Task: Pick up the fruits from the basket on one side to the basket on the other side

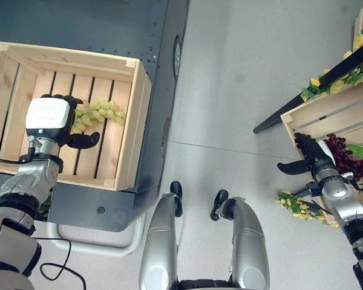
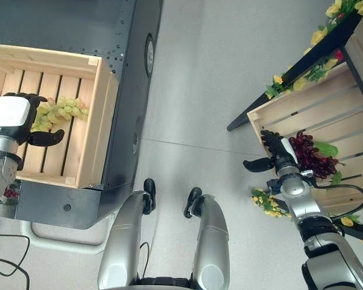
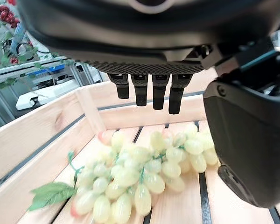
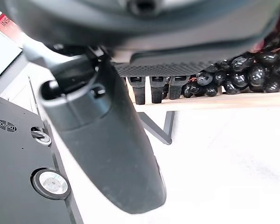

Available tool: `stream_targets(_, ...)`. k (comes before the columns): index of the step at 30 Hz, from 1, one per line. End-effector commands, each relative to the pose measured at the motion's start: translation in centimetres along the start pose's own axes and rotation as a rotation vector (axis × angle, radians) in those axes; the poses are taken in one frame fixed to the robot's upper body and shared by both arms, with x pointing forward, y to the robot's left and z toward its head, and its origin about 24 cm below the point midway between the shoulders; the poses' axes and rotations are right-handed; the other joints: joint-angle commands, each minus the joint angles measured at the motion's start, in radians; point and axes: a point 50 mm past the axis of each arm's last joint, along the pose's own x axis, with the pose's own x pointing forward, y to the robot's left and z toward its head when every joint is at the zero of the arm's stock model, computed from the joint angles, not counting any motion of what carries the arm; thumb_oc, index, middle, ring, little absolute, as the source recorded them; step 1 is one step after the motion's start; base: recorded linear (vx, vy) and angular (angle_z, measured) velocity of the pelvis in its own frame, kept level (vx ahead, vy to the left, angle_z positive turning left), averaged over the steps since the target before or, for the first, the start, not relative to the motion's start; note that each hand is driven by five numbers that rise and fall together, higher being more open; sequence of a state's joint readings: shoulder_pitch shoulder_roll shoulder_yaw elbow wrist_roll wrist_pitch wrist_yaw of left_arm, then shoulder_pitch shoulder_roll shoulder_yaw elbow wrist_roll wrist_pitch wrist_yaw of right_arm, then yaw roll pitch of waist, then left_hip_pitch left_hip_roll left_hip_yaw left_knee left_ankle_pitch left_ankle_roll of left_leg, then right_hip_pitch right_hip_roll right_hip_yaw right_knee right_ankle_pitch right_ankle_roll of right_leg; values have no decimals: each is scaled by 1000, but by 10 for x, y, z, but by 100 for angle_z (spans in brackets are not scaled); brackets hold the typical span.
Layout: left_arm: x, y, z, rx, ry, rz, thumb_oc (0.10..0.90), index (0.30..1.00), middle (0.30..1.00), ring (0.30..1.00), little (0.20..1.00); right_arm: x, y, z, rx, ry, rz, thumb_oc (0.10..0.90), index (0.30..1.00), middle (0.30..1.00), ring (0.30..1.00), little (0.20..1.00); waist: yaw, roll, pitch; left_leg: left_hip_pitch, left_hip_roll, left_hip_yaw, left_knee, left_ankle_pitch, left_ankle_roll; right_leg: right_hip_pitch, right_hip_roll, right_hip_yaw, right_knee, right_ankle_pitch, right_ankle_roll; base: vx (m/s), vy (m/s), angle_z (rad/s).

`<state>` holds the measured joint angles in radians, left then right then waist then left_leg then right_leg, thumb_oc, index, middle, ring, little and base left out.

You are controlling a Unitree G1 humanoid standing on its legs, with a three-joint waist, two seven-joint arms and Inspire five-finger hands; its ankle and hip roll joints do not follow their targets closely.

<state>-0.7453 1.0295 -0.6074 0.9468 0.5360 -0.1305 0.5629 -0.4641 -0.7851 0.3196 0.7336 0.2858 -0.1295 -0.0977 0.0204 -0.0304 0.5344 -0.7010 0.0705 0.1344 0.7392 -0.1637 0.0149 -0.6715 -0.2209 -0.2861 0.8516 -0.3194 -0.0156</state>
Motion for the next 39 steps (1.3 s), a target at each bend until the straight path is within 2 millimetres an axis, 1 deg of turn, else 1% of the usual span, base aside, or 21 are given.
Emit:
stream_targets(1,19,61,-33,140,92,276,800,900,900,900,900,2,-44,25,-8,-127,-88,800,900,900,900,900,-5,17,-14,105,-6,62,-60,-77,1,63,29,6,-66,46,19,-18,2,3)
stream_targets(6,25,69,-30,180,88,299,800,900,900,900,900,3,-41,23,5,-124,-79,800,900,900,900,900,-9,12,-14,91,-3,65,-62,-75,1,45,30,10,-63,51,22,0,0,0)
stream_targets(11,32,68,-21,239,44,249,800,900,900,900,900,6,-40,28,52,-134,-78,800,900,900,900,900,-13,12,-14,76,-2,69,-65,-75,0,26,33,12,-63,55,25,-5,7,0)
stream_targets(15,37,65,-12,266,30,205,800,900,900,900,900,8,-32,27,49,-126,-47,800,900,900,900,900,-19,12,-14,58,3,73,-66,-72,-1,5,33,15,-61,58,27,-16,47,1)
stream_targets(21,46,69,-9,285,71,123,800,900,900,900,900,8,-29,30,76,-152,-34,800,900,900,900,900,-27,4,-14,19,10,71,-66,-69,1,-35,40,22,-57,64,31,-22,26,2)
stream_targets(24,49,69,-13,281,125,56,800,900,900,900,900,9,-26,37,105,-188,-20,800,900,900,900,900,-30,-8,-14,-4,14,69,-65,-68,3,-56,45,16,-58,69,34,0,0,0)
stream_targets(26,48,67,-15,276,160,25,800,900,900,900,900,8,-20,42,123,-215,-6,800,900,900,900,900,-33,-18,-14,-19,14,66,-66,-66,2,-68,48,14,-62,74,37,0,0,0)
stream_targets(27,48,67,-15,276,160,25,800,900,900,900,900,8,-20,42,123,-215,-6,800,900,900,900,900,-33,-18,-14,-20,14,66,-66,-66,2,-68,48,14,-61,74,37,0,0,0)
stream_targets(29,49,65,-19,277,197,-2,800,900,900,900,900,9,-13,50,160,-255,28,800,900,900,900,900,-40,-28,-14,-29,15,65,-72,-62,3,-79,52,14,-67,78,39,0,0,0)
stream_targets(32,49,63,-22,278,236,-30,800,900,900,900,900,8,-3,59,183,-309,73,800,900,900,900,900,-44,-36,-14,-32,16,65,-79,-60,2,-81,56,13,-75,80,39,0,0,0)
stream_targets(34,46,59,-27,283,271,-58,800,900,900,900,900,7,4,67,195,-344,106,800,900,900,900,900,-45,-38,-14,-33,15,65,-84,-57,1,-81,57,13,-81,81,39,0,0,0)
stream_targets(35,46,59,-28,283,277,-61,800,900,900,900,900,6,5,68,197,-348,109,800,900,900,900,900,-46,-38,-14,-33,15,65,-85,-57,1,-81,57,13,-82,81,39,0,0,0)
stream_targets(36,43,56,-32,286,313,-86,800,900,900,900,900,5,10,74,208,-379,134,800,900,900,900,900,-48,-40,-14,-33,15,64,-88,-56,0,-80,58,13,-85,81,38,0,0,0)
stream_targets(39,39,52,-39,282,360,-129,800,900,900,900,900,4,16,82,225,-415,165,800,900,900,900,900,-48,-38,-14,-31,13,64,-91,-53,-3,-77,57,13,-88,79,36,5,-4,-3)
